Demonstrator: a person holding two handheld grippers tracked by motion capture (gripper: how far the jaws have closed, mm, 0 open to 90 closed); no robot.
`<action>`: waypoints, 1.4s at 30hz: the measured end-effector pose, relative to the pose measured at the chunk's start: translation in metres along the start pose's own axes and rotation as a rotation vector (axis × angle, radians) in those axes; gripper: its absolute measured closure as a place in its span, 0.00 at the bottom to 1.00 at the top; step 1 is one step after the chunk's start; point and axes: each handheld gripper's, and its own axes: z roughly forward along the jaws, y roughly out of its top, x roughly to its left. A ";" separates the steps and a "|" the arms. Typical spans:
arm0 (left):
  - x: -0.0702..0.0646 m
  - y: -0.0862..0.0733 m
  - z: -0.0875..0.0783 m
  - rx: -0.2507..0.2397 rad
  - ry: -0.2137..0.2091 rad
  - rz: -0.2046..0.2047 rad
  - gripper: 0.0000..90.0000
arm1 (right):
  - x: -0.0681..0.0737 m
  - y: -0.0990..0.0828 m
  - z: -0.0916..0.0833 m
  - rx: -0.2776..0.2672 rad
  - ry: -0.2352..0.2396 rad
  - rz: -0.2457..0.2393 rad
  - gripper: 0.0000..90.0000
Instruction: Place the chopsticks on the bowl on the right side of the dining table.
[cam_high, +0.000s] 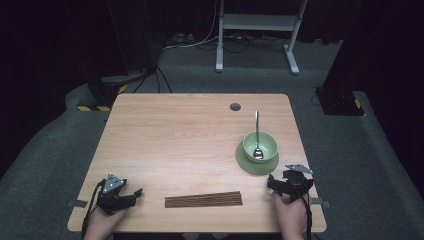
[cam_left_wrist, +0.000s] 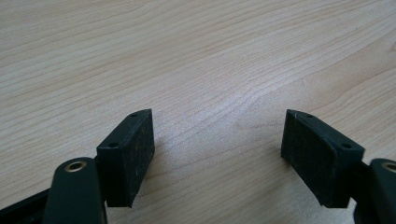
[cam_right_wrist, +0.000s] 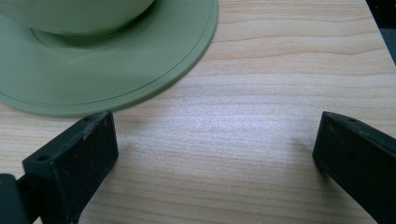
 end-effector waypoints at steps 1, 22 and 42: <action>0.000 0.000 0.000 0.000 0.000 0.000 0.28 | 0.000 0.000 0.000 0.000 0.002 -0.002 0.00; 0.000 0.001 0.001 0.000 0.019 -0.015 0.28 | 0.014 0.001 -0.029 -0.101 0.146 -0.109 0.07; 0.000 0.002 0.002 0.003 0.020 -0.015 0.27 | 0.076 0.012 -0.037 -0.114 0.327 -0.241 0.08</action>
